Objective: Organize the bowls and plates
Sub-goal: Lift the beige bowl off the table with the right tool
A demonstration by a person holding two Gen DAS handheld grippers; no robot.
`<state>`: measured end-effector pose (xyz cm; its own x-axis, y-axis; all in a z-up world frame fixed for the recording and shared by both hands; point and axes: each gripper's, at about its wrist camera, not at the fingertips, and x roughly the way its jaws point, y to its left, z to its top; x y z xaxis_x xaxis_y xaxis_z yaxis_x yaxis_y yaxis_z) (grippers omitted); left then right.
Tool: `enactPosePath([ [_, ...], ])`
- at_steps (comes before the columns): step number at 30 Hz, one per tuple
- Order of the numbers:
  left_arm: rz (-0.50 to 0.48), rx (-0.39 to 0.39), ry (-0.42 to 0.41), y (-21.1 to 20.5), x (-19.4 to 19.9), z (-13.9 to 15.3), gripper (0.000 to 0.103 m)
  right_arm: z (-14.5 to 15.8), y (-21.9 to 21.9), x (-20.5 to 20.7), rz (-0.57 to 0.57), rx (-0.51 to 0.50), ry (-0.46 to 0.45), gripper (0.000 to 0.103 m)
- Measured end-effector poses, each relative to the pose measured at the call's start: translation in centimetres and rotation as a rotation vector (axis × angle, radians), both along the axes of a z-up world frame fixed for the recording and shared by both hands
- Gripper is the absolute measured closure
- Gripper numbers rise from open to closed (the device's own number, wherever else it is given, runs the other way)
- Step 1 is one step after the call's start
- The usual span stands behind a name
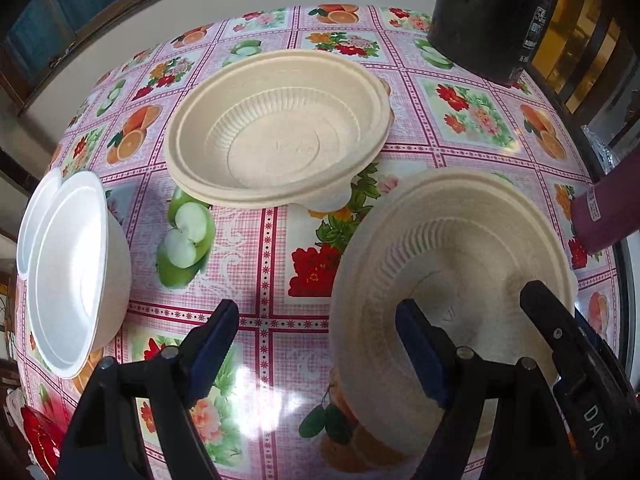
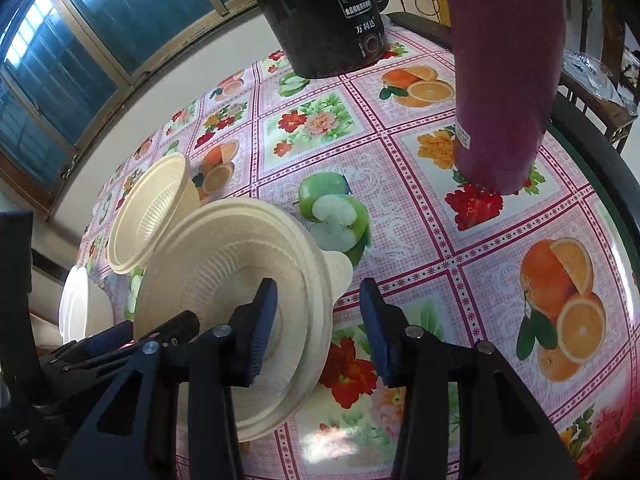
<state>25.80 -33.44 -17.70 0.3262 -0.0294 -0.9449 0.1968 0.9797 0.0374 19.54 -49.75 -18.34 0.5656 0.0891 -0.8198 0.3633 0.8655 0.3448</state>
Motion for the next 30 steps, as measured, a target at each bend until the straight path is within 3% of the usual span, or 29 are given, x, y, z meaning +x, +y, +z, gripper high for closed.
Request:
enactPosePath([
  [12, 0.003, 0.002, 0.009, -0.2, 0.0, -0.3, 0.025, 0.0, 0.1, 0.1, 0.007, -0.010, 0.004, 0.075],
  [14, -0.001, 0.002, 0.011, -0.2, -0.1, -0.4, 0.034, -0.1, 0.1, 0.1, 0.009, -0.013, 0.008, 0.079],
  [16, -0.007, 0.000, 0.019, -0.3, -0.2, -0.5, 0.041, -0.2, 0.1, 0.2, 0.011, -0.006, 0.014, 0.090],
  [22, -0.054, -0.030, 0.034, -0.8, -1.0, -0.2, 0.071, 0.0, 0.1, -0.3, 0.007, 0.008, 0.007, 0.092],
  [30, -0.108, -0.016, 0.063, -0.1, -5.4, -0.1, 0.074, 1.5, 1.6, -3.1, 0.033, -0.019, 0.004, 0.092],
])
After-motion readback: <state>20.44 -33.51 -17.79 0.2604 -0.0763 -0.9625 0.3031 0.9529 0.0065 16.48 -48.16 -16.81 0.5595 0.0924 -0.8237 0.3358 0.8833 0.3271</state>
